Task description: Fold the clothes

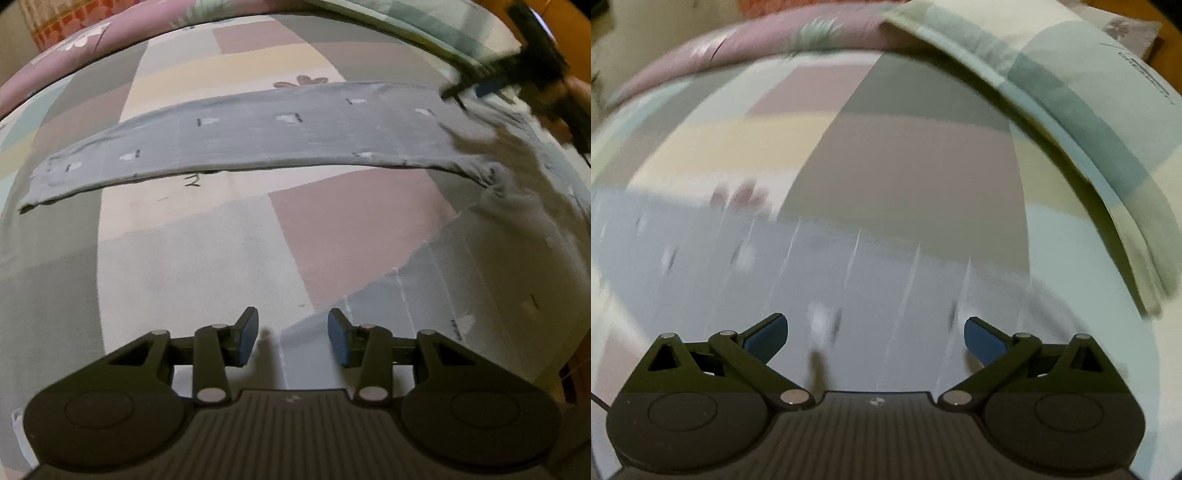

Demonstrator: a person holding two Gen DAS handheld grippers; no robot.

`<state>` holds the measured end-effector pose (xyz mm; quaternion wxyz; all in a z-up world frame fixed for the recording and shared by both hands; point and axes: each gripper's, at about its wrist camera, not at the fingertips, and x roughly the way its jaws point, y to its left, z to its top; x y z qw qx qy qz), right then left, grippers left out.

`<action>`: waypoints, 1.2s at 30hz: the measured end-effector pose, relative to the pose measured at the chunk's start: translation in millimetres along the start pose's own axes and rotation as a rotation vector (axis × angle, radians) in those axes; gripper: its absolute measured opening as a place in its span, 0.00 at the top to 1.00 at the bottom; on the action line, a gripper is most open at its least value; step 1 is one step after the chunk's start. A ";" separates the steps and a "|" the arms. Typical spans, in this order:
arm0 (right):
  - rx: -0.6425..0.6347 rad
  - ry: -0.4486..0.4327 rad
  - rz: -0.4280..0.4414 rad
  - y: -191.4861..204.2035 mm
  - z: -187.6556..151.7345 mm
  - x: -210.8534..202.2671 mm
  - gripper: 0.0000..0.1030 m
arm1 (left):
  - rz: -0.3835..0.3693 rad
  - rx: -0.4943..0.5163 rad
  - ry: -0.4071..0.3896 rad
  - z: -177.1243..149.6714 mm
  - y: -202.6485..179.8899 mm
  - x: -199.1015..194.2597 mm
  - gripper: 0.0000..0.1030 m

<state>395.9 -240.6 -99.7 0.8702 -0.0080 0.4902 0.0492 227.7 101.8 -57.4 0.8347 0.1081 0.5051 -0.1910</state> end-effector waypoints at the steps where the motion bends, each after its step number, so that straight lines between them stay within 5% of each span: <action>1: -0.025 0.020 0.004 4.1 -13.1 -6.5 0.00 | -0.008 0.007 -0.003 -0.5 -2.1 -0.3 0.59; 8: -0.089 0.108 -0.039 25.9 -47.0 16.1 0.00 | -0.028 0.025 -0.006 -3.6 -16.4 0.1 0.58; 12: -0.054 0.043 -0.007 34.5 -26.1 26.4 0.00 | -0.034 0.037 -0.008 -2.7 -26.2 -4.9 0.58; 15: -0.023 0.010 -0.004 27.3 -23.4 5.0 0.00 | -0.034 0.064 -0.013 -3.7 -33.4 -9.5 0.58; 20: 0.002 0.018 0.000 20.1 -70.7 -42.2 0.00 | -0.036 0.062 -0.001 -8.3 -43.5 -9.2 0.57; 24: -0.027 0.047 -0.050 29.3 -106.9 -40.5 0.00 | -0.050 0.059 0.008 -10.0 -52.9 -5.8 0.57; 32: 0.004 0.003 -0.079 29.3 -83.6 -13.5 0.00 | -0.053 0.107 0.038 -12.9 -65.7 -3.6 0.57; 36: 0.053 0.019 -0.056 29.7 -107.1 -37.2 0.00 | -0.059 0.121 0.041 -13.0 -68.0 -4.3 0.57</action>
